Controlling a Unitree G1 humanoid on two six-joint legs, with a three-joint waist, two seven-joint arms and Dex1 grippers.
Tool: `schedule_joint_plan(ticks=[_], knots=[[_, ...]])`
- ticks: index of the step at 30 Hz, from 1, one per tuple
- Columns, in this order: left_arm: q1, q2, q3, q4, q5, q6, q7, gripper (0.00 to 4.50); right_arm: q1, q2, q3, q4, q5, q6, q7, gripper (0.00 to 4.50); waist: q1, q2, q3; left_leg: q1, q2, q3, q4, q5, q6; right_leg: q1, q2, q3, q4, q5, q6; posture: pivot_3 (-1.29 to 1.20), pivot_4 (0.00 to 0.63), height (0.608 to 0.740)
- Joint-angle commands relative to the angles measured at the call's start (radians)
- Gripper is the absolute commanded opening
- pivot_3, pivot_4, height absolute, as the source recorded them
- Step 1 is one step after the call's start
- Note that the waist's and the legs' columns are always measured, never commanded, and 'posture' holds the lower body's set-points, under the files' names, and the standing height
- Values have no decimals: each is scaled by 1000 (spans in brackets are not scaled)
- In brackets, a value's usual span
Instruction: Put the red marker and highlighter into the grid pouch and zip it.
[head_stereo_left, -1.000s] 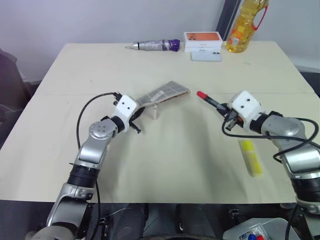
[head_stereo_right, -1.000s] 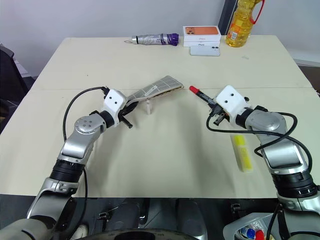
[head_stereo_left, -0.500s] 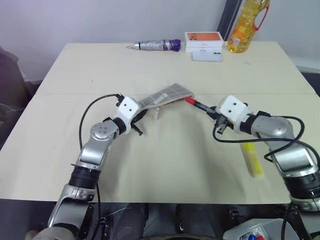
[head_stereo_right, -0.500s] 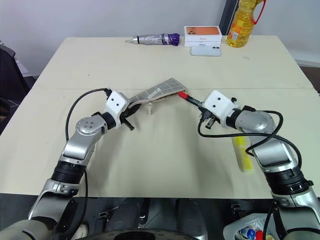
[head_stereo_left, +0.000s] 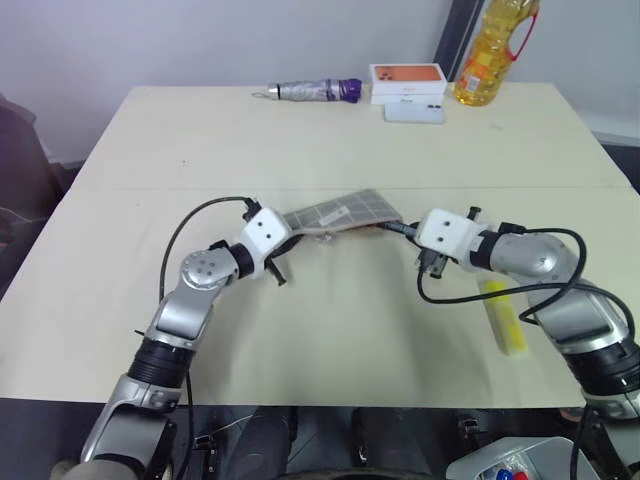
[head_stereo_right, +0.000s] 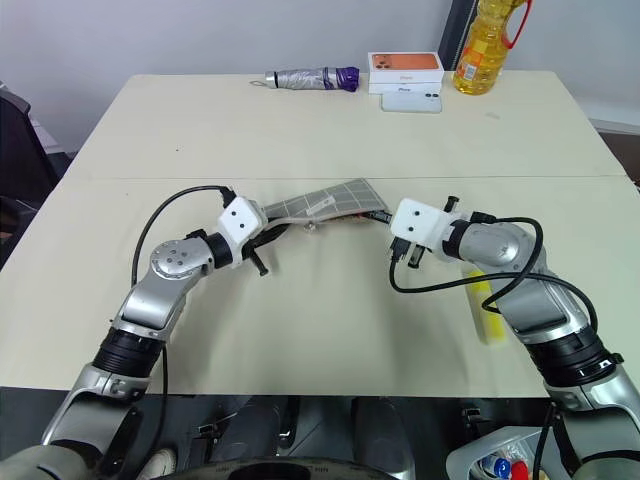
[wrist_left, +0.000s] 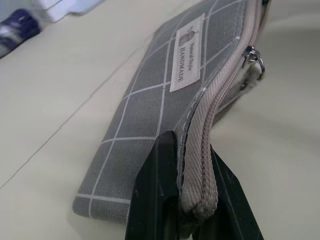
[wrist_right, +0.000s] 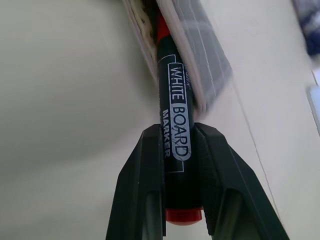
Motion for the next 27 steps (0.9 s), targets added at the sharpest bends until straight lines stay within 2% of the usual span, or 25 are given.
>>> schedule_joint_plan(ticks=[1, 5, 8, 14, 18, 21, 27], knots=[[-11, 19, -22, -27, 7, -61, -44, 0, -46, 5, 35, -55, -32, -80, 40, 333, 0, 0, 0, 0, 0, 0, 0, 0, 0, 0, 0, 0, 0, 0, 0, 0, 150, 740], [-18, 34, -33, -24, 5, -91, -86, 0, -85, 36, 66, -48, -62, -122, 54, 333, 0, 0, 0, 0, 0, 0, 0, 0, 0, 0, 0, 0, 0, 0, 0, 0, 150, 740], [-15, 40, -30, -30, 4, -94, -99, 0, -105, 61, 48, -45, -39, -88, 78, 333, 1, 0, 0, 0, 0, 0, 0, 0, 0, 0, 0, 0, 0, 0, 0, 0, 150, 740], [-10, 28, -6, -26, 2, -41, -67, 0, -83, 57, -30, -92, 6, -28, 90, 3244, 2, 0, 0, 0, 0, 0, 0, 0, 0, 0, 0, 0, 0, 0, 0, 0, 150, 740], [-23, -26, 36, -9, -27, 47, 4, 0, -28, 56, -186, -199, 181, 162, 134, 3244, 3, 0, 0, 0, 0, -1, 0, 0, 0, 0, 0, 0, 0, 0, 0, 0, 150, 740], [-41, -64, 52, 10, -27, 85, 59, 0, 43, 39, -288, -226, 234, 256, 118, 3244, 4, 0, 0, 0, 0, -1, 1, 0, 0, 1, 0, -1, 0, 0, 0, 0, 150, 740], [-63, -103, 37, 46, -24, 85, 89, 0, 338, -16, -558, -250, 290, 457, 102, 3244, 10, -1, -1, 0, -1, -1, 1, 0, 1, 2, 0, -1, -1, 0, 0, 0, 150, 740]])
